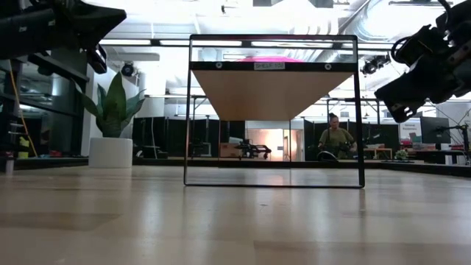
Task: Place and stack plates onto a shelf
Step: Return to Home Position
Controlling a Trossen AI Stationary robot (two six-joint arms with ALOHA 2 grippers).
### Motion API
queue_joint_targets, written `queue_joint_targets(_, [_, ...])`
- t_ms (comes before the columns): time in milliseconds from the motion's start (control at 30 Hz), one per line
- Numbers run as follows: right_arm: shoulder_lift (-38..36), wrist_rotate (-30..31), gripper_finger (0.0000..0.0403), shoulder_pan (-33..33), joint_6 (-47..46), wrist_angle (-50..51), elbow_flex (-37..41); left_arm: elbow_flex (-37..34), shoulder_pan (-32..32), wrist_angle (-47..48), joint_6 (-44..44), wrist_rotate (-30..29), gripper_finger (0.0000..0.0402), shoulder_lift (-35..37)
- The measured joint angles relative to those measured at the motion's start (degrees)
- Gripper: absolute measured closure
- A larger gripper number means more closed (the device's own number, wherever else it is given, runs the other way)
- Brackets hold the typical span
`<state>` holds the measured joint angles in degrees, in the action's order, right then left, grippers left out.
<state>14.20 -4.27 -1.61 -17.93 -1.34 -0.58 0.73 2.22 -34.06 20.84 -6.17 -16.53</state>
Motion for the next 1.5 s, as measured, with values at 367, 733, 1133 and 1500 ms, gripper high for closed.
queue_joint_targets(367, [0.0, 0.0, 0.0402, 0.0, 0.0, 0.0, 0.0, 0.0, 0.6, 16.2, -10.7, 2.9, 0.0401, 11.6])
queue_joint_targets(733, [0.0, 0.2, 0.0402, 0.0, 0.0, 0.0, 0.0, 0.1, -0.1, 34.0, -5.1, 5.9, 0.0401, 16.3])
queue_joint_targets(1133, [0.0, 0.1, 0.0402, 0.0, 0.0, 0.0, 0.0, 0.1, -0.1, 33.8, -6.0, 5.5, 0.0401, 16.2])
queue_joint_targets(1500, [0.0, 0.0, 0.0402, 0.0, 0.0, 0.0, 0.0, 0.1, -0.1, 33.8, -6.0, 5.5, 0.0401, 15.4])
